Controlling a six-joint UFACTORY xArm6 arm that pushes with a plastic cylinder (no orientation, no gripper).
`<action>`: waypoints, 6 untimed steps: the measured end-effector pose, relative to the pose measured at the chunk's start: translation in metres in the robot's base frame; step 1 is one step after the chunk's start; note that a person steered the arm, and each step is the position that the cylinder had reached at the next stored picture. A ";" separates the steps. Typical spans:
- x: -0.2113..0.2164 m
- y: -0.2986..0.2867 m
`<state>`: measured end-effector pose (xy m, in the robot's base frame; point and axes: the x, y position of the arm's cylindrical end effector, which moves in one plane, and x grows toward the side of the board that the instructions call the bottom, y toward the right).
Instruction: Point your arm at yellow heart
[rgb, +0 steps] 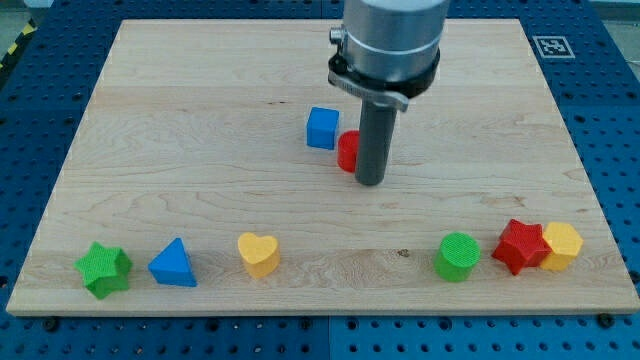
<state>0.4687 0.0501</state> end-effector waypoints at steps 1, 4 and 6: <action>-0.019 -0.005; 0.135 -0.006; 0.150 -0.053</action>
